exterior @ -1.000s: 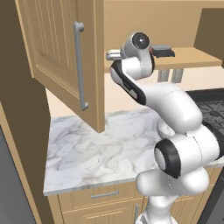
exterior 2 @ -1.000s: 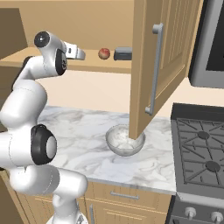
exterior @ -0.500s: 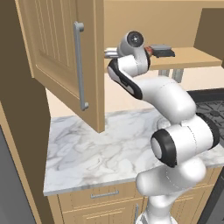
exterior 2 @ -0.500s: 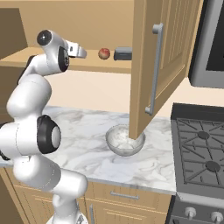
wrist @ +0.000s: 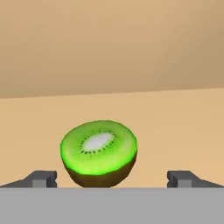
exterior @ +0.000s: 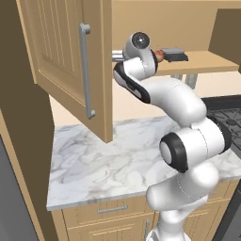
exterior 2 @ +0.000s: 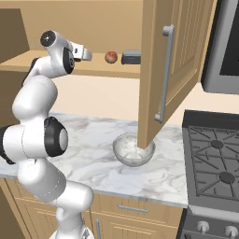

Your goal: Open the cabinet. Pick the kiwi and peach from the cabinet and place them into the bowl. Then close the cabinet.

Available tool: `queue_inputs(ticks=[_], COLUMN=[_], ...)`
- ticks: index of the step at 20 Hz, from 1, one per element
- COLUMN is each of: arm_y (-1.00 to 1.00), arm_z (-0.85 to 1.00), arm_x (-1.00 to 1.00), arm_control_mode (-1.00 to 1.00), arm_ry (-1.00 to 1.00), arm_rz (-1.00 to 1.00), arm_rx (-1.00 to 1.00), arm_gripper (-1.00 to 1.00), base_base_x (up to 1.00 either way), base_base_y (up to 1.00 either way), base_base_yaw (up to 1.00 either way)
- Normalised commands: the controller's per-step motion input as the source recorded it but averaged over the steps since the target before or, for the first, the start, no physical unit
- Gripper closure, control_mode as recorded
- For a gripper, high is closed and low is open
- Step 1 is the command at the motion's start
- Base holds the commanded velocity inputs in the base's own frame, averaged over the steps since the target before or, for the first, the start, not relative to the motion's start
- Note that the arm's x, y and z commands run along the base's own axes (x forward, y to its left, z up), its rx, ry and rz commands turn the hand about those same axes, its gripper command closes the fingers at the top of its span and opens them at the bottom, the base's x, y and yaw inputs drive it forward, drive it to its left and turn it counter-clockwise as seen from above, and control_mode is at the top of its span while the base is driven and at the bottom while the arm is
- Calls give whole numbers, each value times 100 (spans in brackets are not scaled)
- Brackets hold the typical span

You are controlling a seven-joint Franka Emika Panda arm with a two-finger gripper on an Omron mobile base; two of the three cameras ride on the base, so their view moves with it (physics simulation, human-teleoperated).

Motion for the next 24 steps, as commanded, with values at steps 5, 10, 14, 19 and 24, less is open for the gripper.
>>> queue_inputs(ticks=[5, 10, 14, 19, 24], arm_y=[2, 9, 7, 0, 0], arm_z=[0, 0, -1, -6, -15], arm_x=[29, 23, 16, 11, 2], arm_control_mode=[-100, -100, -100, -100, -100], arm_ry=[1, 1, 6, 3, -1], arm_rz=[-1, -1, -1, -2, -3], arm_rx=[0, 0, 0, 0, 0], arm_gripper=[-100, -100, -100, -100, 100], base_base_x=[0, 0, 0, 0, 0], base_base_y=[0, 0, 0, 0, 0], base_base_yaw=[0, 0, 0, 0, 0])
